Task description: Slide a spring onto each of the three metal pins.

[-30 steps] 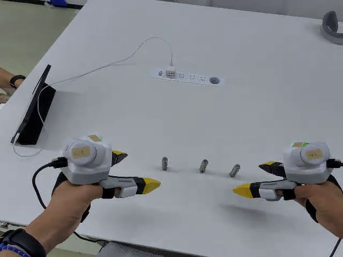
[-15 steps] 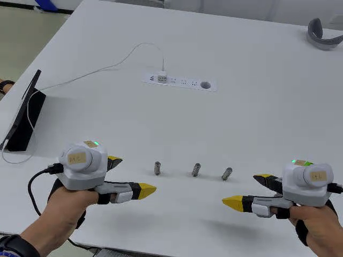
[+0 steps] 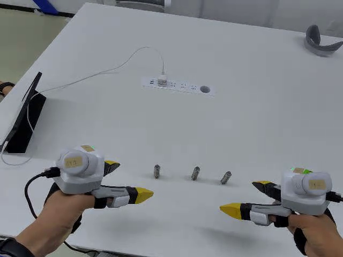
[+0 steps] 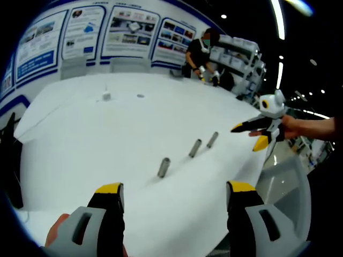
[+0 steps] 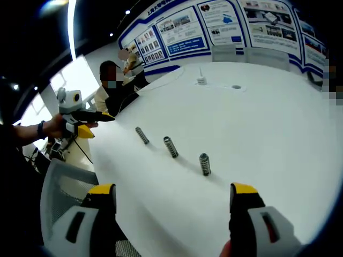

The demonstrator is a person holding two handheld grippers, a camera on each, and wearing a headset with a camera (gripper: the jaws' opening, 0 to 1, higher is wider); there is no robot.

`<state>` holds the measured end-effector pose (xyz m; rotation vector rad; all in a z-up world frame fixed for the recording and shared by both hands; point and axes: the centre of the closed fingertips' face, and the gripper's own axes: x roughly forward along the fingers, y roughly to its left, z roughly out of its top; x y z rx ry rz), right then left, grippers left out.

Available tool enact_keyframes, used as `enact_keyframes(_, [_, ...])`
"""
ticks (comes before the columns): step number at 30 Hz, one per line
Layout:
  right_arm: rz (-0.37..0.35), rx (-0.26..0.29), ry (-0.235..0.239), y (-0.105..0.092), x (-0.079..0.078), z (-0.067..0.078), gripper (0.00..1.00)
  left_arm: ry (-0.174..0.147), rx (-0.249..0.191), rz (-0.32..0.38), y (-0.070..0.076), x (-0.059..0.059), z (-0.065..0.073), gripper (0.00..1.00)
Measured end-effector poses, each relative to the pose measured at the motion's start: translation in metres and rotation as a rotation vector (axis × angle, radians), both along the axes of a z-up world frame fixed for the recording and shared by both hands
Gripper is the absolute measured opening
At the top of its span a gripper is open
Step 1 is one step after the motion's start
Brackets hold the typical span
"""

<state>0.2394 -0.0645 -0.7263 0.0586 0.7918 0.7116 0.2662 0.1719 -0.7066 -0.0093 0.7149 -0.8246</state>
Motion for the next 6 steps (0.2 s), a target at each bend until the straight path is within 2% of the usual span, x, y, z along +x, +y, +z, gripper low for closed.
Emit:
enact_keyframes(1, [0.000,0.001,0.000,0.0000,0.0000,0.0002,0.89,0.017,-0.005,0.009,0.0006,-0.0007,-0.0007,0.82])
enact_keyframes(4, [0.002,0.002,0.000,0.0002,0.0001,0.0001,0.90,0.006,-0.007,0.015,0.0028,0.0012,-0.0006,0.83])
enact_keyframes(6, [0.003,0.002,-0.001,0.0004,0.0002,0.0003,0.90,0.012,-0.011,0.015,0.0026,0.0003,-0.0005,0.83])
